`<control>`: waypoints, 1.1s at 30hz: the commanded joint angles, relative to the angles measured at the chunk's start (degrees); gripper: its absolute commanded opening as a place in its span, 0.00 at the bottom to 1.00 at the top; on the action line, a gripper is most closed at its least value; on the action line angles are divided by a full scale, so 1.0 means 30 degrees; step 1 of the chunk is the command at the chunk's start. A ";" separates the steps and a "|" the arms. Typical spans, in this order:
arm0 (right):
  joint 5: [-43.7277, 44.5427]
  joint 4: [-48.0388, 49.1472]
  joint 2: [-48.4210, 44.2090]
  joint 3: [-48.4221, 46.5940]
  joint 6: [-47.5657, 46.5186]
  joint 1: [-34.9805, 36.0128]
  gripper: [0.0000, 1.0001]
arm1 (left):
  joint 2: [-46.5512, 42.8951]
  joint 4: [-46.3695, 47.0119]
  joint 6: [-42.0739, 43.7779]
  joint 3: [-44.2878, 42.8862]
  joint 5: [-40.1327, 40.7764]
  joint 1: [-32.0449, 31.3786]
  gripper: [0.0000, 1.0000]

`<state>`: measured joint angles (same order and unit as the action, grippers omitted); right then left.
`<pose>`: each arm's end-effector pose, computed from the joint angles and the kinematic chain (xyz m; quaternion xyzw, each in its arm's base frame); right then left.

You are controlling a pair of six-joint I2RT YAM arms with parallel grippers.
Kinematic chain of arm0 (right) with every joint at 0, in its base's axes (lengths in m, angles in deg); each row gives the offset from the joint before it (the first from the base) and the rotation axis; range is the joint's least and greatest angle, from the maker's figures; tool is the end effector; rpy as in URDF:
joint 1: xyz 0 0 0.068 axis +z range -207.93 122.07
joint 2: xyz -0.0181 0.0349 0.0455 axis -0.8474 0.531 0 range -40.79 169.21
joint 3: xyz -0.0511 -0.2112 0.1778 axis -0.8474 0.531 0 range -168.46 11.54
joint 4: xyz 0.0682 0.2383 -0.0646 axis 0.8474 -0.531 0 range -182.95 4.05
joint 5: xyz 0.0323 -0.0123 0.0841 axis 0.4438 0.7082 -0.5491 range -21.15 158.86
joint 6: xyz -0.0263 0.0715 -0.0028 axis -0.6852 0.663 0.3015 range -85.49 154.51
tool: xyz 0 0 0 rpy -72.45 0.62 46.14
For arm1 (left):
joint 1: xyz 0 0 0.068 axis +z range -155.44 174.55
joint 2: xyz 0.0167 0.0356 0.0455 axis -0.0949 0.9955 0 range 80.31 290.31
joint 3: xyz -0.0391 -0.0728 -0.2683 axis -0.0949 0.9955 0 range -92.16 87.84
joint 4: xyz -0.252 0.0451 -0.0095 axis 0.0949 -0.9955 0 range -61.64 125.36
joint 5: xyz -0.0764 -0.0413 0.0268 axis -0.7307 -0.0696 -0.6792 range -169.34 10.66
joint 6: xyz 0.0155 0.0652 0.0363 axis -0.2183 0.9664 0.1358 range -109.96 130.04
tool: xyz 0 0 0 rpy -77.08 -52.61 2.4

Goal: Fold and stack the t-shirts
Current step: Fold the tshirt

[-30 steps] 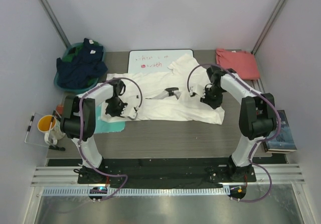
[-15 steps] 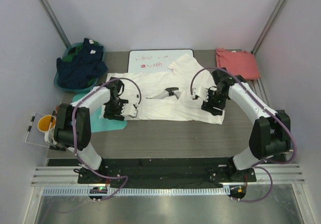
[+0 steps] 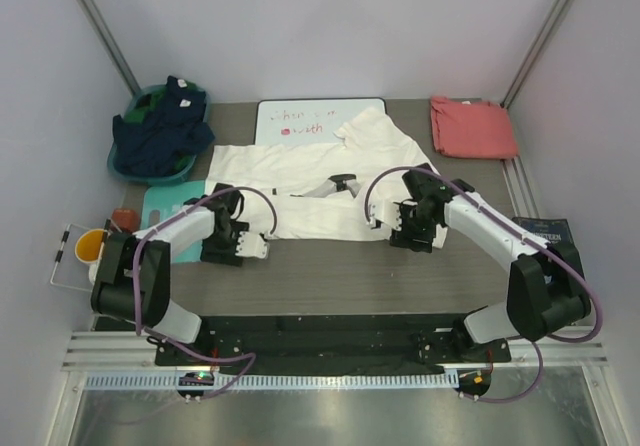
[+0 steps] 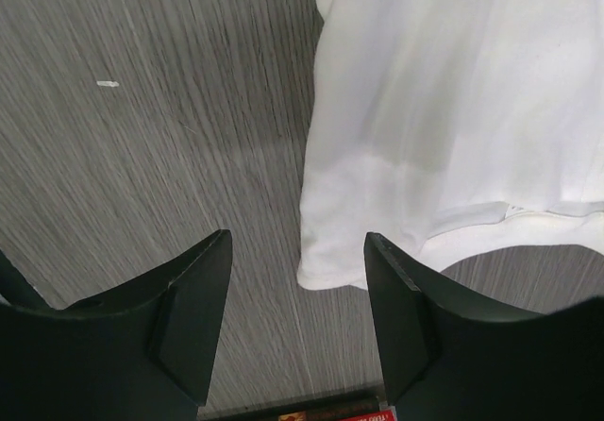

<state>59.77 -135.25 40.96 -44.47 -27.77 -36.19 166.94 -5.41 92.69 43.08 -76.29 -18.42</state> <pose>0.2360 0.1050 0.1999 -0.6691 0.7275 0.0287 0.1490 0.2346 -0.0505 0.1328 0.7380 0.6712 0.0584 0.0374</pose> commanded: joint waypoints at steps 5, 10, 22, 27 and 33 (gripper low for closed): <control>0.0684 0.0849 -0.3518 0.1969 -0.0450 0.0020 0.64 | -0.0630 -0.0700 -0.1389 -0.0814 -0.0925 0.0164 0.61; 0.0098 -0.0352 -0.4078 0.1738 -0.0216 0.0049 0.64 | -0.3908 -0.4152 0.0658 -0.0873 -0.2770 0.0164 0.63; 0.0946 0.0700 -0.3317 0.2058 -0.0127 0.0108 0.63 | -0.2456 0.3188 0.0517 0.0710 -0.1926 0.0164 0.64; 0.1152 0.0993 -0.2907 0.2467 -0.0362 0.0137 0.63 | -0.0813 0.4739 0.0018 0.0211 -0.1515 0.0193 0.63; 0.1414 0.1344 -0.2673 0.3783 -0.1006 0.0108 0.63 | -0.0108 0.4832 -0.0070 -0.0200 -0.1398 0.0164 0.62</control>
<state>62.79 -132.56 32.40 -35.29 -28.95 -36.17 165.10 6.41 93.15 44.07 -80.36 -18.07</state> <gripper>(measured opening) 0.634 0.630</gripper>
